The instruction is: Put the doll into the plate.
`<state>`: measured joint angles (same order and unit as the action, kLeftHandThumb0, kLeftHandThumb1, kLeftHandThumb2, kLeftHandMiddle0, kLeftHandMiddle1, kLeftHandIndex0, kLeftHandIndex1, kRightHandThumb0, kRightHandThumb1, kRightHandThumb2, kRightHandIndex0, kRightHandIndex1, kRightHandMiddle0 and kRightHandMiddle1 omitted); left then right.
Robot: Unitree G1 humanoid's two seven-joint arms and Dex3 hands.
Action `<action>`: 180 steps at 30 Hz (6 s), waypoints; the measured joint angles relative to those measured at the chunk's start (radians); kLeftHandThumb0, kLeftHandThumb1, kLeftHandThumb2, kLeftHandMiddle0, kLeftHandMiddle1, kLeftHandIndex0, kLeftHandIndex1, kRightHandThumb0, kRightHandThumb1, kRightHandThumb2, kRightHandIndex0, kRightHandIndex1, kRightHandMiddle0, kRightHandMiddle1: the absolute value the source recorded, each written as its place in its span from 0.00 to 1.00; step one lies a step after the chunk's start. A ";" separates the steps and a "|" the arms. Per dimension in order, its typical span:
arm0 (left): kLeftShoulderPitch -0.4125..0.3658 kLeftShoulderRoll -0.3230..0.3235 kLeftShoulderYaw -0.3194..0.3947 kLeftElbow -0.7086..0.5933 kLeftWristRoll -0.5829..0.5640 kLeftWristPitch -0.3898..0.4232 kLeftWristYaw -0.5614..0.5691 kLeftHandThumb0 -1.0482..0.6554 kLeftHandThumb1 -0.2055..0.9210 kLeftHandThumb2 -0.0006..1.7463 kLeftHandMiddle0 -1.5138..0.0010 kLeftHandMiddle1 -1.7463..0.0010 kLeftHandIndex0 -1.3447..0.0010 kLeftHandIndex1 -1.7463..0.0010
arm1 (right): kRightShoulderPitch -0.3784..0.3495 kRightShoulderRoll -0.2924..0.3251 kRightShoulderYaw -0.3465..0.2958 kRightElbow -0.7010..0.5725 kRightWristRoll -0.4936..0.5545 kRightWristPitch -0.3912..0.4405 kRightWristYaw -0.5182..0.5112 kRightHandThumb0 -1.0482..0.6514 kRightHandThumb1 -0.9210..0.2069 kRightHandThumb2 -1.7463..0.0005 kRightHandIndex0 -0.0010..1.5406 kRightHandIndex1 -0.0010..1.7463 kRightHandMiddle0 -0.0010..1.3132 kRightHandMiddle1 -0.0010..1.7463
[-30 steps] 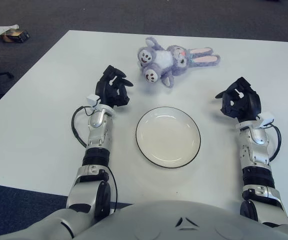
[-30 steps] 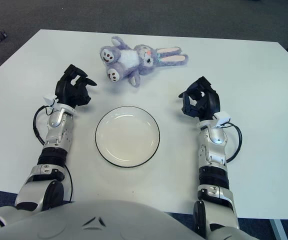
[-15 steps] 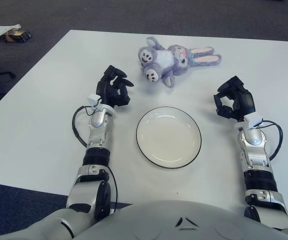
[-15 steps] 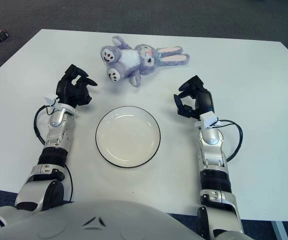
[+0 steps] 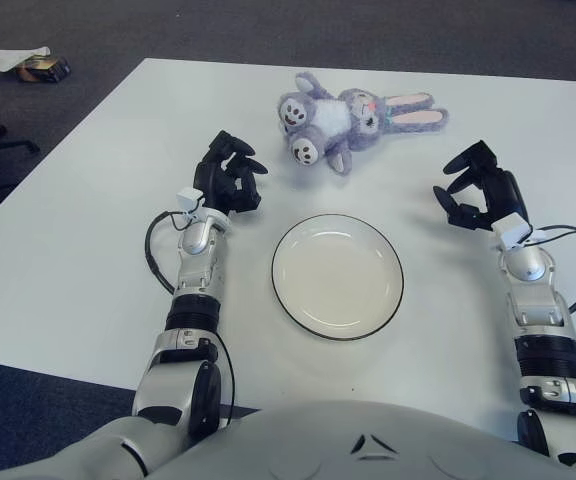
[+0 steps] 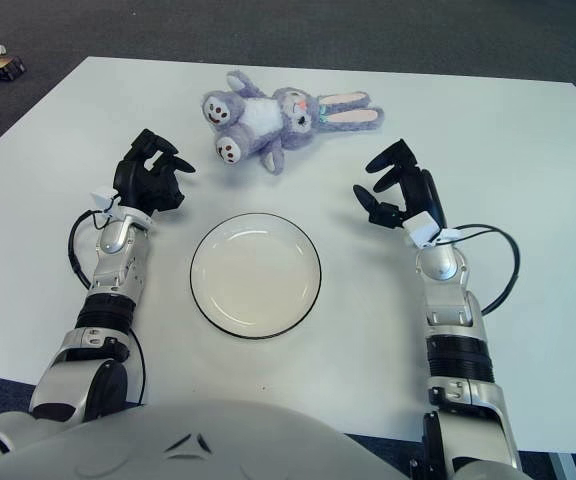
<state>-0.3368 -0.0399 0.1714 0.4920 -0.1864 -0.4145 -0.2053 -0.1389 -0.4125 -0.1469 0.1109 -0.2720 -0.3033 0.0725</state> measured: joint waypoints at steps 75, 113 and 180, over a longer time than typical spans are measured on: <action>-0.139 0.123 -0.061 0.258 0.115 -0.092 0.077 0.61 0.78 0.50 0.72 0.06 0.90 0.00 | -0.732 -0.250 0.446 0.544 -0.498 -0.007 0.024 0.08 0.00 0.71 0.00 0.27 0.00 0.40; -0.171 0.131 -0.054 0.332 0.074 -0.161 -0.033 0.61 0.83 0.46 0.79 0.04 0.88 0.00 | -0.987 -0.068 0.675 1.000 -0.599 0.014 -0.191 0.04 0.00 0.75 0.00 0.00 0.00 0.21; -0.179 0.123 -0.031 0.358 0.067 -0.236 -0.075 0.61 0.77 0.51 0.75 0.04 0.87 0.00 | -1.001 0.132 0.624 1.184 -0.422 0.113 -0.230 0.14 0.05 0.77 0.12 0.07 0.00 0.39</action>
<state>-0.5154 0.0831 0.1406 0.8503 -0.1196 -0.6503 -0.2806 -1.1401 -0.2807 0.4770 1.2945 -0.6942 -0.1904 -0.1572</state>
